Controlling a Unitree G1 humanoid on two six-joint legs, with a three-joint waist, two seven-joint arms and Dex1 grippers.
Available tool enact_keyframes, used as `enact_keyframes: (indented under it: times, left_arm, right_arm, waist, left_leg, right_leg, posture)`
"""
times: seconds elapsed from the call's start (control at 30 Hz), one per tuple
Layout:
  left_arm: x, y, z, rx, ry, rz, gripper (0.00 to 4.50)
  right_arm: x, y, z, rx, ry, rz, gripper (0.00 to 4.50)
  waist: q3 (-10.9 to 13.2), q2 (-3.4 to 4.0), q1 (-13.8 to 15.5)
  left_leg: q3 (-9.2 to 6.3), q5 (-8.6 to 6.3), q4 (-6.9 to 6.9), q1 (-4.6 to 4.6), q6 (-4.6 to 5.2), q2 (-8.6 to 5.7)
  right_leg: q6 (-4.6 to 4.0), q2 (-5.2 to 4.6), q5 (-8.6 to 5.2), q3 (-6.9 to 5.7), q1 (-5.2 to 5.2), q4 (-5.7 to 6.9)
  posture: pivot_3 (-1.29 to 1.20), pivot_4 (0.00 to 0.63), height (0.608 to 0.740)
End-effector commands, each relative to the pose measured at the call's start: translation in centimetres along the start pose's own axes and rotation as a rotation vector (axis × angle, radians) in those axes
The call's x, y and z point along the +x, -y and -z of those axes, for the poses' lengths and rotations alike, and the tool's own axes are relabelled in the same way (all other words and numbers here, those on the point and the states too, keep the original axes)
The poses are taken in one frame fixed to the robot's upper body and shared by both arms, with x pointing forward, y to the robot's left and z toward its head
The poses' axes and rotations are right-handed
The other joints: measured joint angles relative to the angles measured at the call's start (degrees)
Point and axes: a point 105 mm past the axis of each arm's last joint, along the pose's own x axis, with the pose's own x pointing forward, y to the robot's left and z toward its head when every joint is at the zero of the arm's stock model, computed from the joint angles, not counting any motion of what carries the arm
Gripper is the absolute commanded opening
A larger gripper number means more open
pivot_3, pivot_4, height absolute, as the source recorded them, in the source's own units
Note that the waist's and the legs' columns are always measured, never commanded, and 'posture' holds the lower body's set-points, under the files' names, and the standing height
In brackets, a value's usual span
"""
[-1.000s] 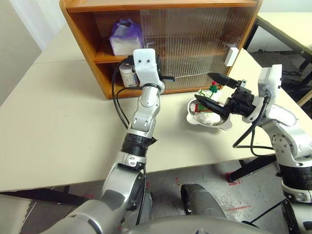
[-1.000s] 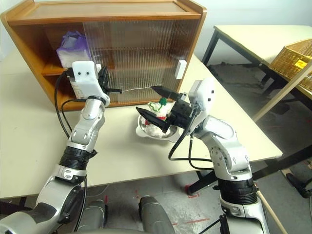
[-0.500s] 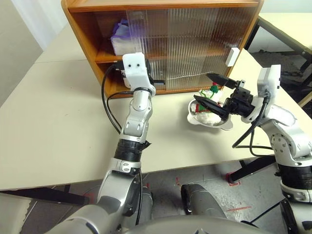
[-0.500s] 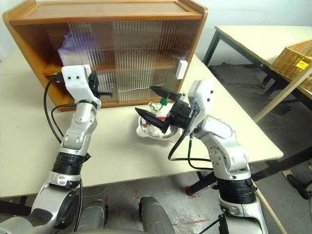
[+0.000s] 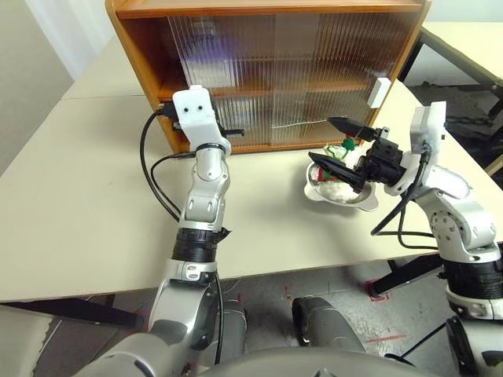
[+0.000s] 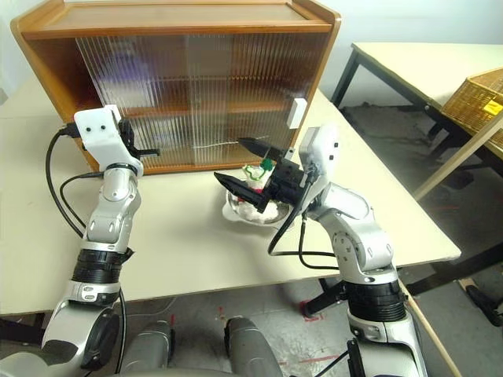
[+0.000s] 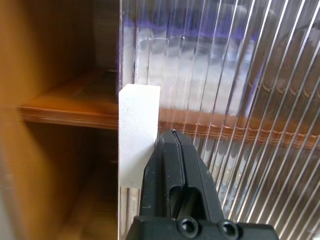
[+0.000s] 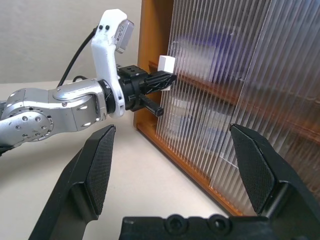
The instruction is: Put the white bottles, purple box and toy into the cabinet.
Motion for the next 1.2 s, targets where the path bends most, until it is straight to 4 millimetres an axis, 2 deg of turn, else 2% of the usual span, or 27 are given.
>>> enact_keyframes:
  times: [0.03,0.23,0.53,0.73,0.83,0.93,1.0,1.17,1.2]
  left_arm:
    - [-0.2,-1.8,0.3,0.014,-0.004,-0.058,0.02]
    - [-0.5,-3.0,0.6,0.022,-0.009,-0.069,0.02]
    - [0.1,-5.9,0.6,0.053,0.001,-0.129,0.02]
    - [0.2,-6.5,0.6,0.061,0.002,-0.134,0.02]
    - [0.1,-5.3,0.4,0.016,0.011,-0.069,0.02]
    - [-0.1,-2.3,0.1,-0.069,0.025,0.094,0.02]
    - [-0.7,-0.1,0.1,-0.151,0.027,0.226,0.02]
    - [-2.3,2.7,-0.6,-0.211,0.052,0.445,0.02]
    - [-2.7,3.4,-0.8,-0.226,0.056,0.505,0.19]
  right_arm:
    - [0.2,-0.2,0.1,-0.011,-0.009,-0.017,4.5]
    - [0.2,-0.2,0.1,-0.008,-0.008,-0.02,4.5]
    - [0.4,-0.1,0.1,-0.007,-0.005,-0.026,4.5]
    - [0.5,-0.1,0.1,-0.006,-0.003,-0.029,4.5]
    - [0.5,0.0,0.1,-0.006,-0.003,-0.028,4.5]
    - [0.5,0.0,0.1,-0.007,-0.003,-0.027,4.5]
    - [0.6,0.0,0.1,-0.007,-0.002,-0.026,4.5]
    - [0.5,0.1,0.1,-0.01,-0.003,-0.021,4.5]
    - [0.5,0.1,0.1,-0.01,-0.003,-0.019,4.5]
  waist:
    - [0.0,0.0,0.1]
    - [0.0,0.0,0.5]
    - [0.0,0.0,0.8]
    - [0.0,0.0,0.7]
    - [0.0,0.0,0.7]
    - [0.0,0.0,1.1]
    - [0.0,-0.01,1.5]
    - [0.0,0.0,1.9]
    - [0.0,0.0,1.9]
  left_leg:
    - [0.0,0.0,0.0,0.0,0.0,0.0]
    - [0.0,-0.01,-0.05,0.0,-0.02,0.0]
    - [0.0,-0.01,-0.07,0.04,-0.03,0.0]
    - [0.0,-0.03,-0.13,0.14,-0.06,0.0]
    - [0.0,-0.03,-0.17,0.19,-0.06,0.01]
    - [0.0,-0.02,-0.16,0.2,-0.08,0.0]
    - [0.0,-0.02,-0.13,0.19,-0.11,0.0]
    - [0.0,-0.05,-0.1,0.19,-0.17,0.0]
    - [0.0,-0.06,-0.1,0.19,-0.19,0.0]
  right_leg:
    - [0.0,0.0,0.0,0.0,0.0,0.0]
    - [-0.01,0.01,0.0,0.0,-0.01,0.0]
    - [-0.02,0.02,0.01,-0.01,-0.01,0.05]
    - [-0.04,0.03,0.02,0.0,-0.01,0.08]
    - [-0.04,0.04,0.02,0.01,-0.01,0.15]
    - [-0.04,0.04,0.02,0.01,0.0,0.19]
    - [-0.04,0.03,0.02,0.01,0.02,0.19]
    - [-0.04,0.01,0.02,0.02,0.05,0.18]
    - [-0.04,0.0,0.02,0.03,0.04,0.18]
  posture:
    - [0.01,0.07,0.74]
    - [0.01,0.071,0.74]
    - [0.03,0.072,0.74]
    - [0.03,0.073,0.74]
    - [0.03,0.073,0.74]
    - [0.03,0.072,0.74]
    - [0.03,0.072,0.74]
    - [0.02,0.073,0.74]
    - [0.02,0.073,0.74]
